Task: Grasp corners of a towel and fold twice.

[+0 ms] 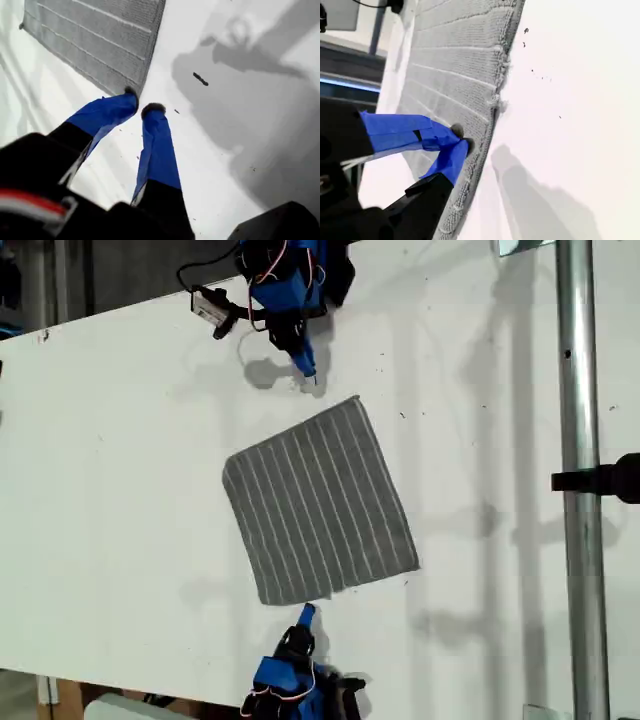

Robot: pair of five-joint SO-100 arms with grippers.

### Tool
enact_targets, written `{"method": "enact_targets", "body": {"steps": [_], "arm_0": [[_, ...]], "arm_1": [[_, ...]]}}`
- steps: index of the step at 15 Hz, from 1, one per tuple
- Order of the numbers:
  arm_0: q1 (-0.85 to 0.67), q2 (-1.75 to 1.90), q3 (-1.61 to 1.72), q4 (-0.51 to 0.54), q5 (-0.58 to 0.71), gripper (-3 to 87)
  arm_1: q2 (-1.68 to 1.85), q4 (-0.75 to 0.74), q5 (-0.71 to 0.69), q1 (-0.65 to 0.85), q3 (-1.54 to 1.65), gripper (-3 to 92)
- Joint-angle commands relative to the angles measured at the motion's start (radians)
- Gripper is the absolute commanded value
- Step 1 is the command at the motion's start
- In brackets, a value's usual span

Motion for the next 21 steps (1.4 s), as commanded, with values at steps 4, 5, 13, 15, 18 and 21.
{"method": "enact_targets", "body": {"steps": [4,5,13,15,18,21], "arm_0": [[-0.009,0.003,0.002,-0.003,0.008,-2.0],[-0.009,0.003,0.002,-0.003,0.008,-2.0],[-0.049,0.005,0.003,-0.003,0.009,-2.0],[-0.049,0.005,0.003,-0.003,0.009,-2.0],[-0.049,0.005,0.003,-0.003,0.009,-2.0],[-0.058,0.005,0.003,-0.002,-0.373,-1.9]], "arm_1": [[-0.003,0.006,-0.008,0.008,-0.008,7.9],[-0.003,0.006,-0.008,0.008,-0.008,7.9],[-0.003,0.006,-0.008,0.044,-0.008,7.9],[-0.003,0.006,-0.008,0.055,-0.008,7.9],[-0.003,-0.003,-0.008,0.035,-0.009,5.5],[-0.003,-0.038,-0.008,0.018,-0.009,-0.2]]}}
